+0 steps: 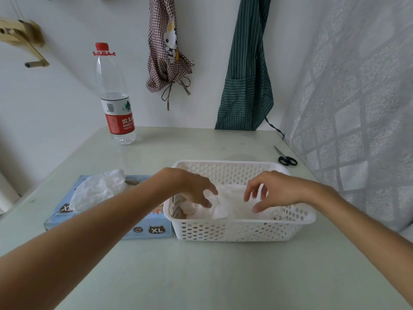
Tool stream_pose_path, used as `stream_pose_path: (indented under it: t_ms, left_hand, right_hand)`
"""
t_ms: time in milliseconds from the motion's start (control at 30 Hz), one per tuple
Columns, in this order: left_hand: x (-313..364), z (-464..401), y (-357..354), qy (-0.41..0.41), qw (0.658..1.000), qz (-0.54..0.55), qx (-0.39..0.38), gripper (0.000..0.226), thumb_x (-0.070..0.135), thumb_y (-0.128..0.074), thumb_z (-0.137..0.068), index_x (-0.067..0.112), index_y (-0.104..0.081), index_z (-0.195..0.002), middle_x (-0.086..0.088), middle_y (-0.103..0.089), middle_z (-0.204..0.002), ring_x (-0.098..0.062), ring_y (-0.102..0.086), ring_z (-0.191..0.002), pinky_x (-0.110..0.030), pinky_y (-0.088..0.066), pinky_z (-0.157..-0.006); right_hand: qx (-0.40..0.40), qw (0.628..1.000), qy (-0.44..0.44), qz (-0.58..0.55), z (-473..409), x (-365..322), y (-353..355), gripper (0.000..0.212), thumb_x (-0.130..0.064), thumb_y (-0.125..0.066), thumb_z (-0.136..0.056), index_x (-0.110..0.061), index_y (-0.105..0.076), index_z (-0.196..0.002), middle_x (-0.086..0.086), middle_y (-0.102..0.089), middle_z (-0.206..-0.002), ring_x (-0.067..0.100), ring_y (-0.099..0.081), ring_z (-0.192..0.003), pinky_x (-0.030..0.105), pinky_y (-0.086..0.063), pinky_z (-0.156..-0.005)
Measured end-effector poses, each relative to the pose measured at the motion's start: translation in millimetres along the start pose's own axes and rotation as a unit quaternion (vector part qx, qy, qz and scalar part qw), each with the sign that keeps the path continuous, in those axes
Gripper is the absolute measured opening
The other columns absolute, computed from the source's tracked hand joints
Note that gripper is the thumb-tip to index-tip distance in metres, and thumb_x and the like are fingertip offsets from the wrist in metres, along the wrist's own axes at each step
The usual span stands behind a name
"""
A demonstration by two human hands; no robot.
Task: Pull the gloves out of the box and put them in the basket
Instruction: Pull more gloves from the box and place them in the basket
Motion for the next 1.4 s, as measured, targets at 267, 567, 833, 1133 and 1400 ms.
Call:
stream_pose_path:
  t_ms: [267,567,833,1133,1400]
  left_hand:
    - [20,-17,-33,0.019,0.989,0.1,-0.11,0.049,0.057,-0.045,-0.091,0.016,-0.065,-0.111,0.007,-0.069,-0.106,-0.005,-0.062,-0.084,-0.022,-0.046,-0.077]
    - [-3,-23,-35,0.085,0.996,0.006,-0.033,0.034,0.026,-0.068,-0.083,0.009,-0.063,-0.112,-0.005,-0.066,-0.098,-0.023,-0.063,-0.093,-0.03,-0.051,-0.08]
    - [4,-3,16,0.052,0.991,0.033,0.118,0.075,0.067,-0.06,-0.075,0.012,-0.051,-0.126,-0.002,-0.057,-0.124,-0.024,-0.053,-0.113,-0.032,-0.041,-0.087]
    - [-20,31,5,0.041,0.98,0.047,0.188,0.061,0.045,-0.066,-0.083,0.018,-0.045,-0.133,0.001,-0.049,-0.134,-0.02,-0.045,-0.122,-0.036,-0.038,-0.099]
    - [-195,186,-3,0.206,0.867,0.279,0.358,0.03,0.02,-0.063,-0.089,0.019,-0.06,-0.119,0.001,-0.063,-0.119,-0.016,-0.063,-0.101,-0.035,-0.047,-0.097]
  right_hand:
    - [-0.082,0.995,-0.018,-0.046,-36,-5,-50,0.012,-0.015,-0.067,-0.084,-0.02,-0.068,-0.095,-0.001,-0.068,-0.099,0.005,-0.061,-0.075,0.012,-0.046,-0.059]
    - [-0.126,0.991,-0.037,-0.038,-41,4,-66,0.034,-0.004,-0.057,-0.085,-0.019,-0.062,-0.114,-0.007,-0.057,-0.089,0.005,-0.053,-0.075,0.016,-0.045,-0.068]
    - [-0.08,0.992,-0.017,-0.095,-37,1,-23,0.025,-0.027,-0.078,-0.078,-0.025,-0.063,-0.098,-0.005,-0.061,-0.091,0.007,-0.056,-0.069,0.014,-0.042,-0.054]
    - [-0.106,0.989,-0.084,0.052,-41,1,-26,0.03,-0.034,-0.074,-0.08,-0.026,-0.056,-0.103,-0.004,-0.063,-0.097,0.007,-0.058,-0.072,0.016,-0.043,-0.058]
    - [0.186,0.968,0.171,0.01,-60,-195,4,0.018,-0.04,-0.061,-0.089,-0.029,-0.064,-0.103,-0.01,-0.064,-0.099,0.011,-0.058,-0.092,0.03,-0.046,-0.078]
Point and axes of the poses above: each hand's wrist, its own z-axis away from the middle knuckle, its own y-axis out of the back of the hand, x = y × z, the point moved 9 cm from there along -z, towards the middle knuckle
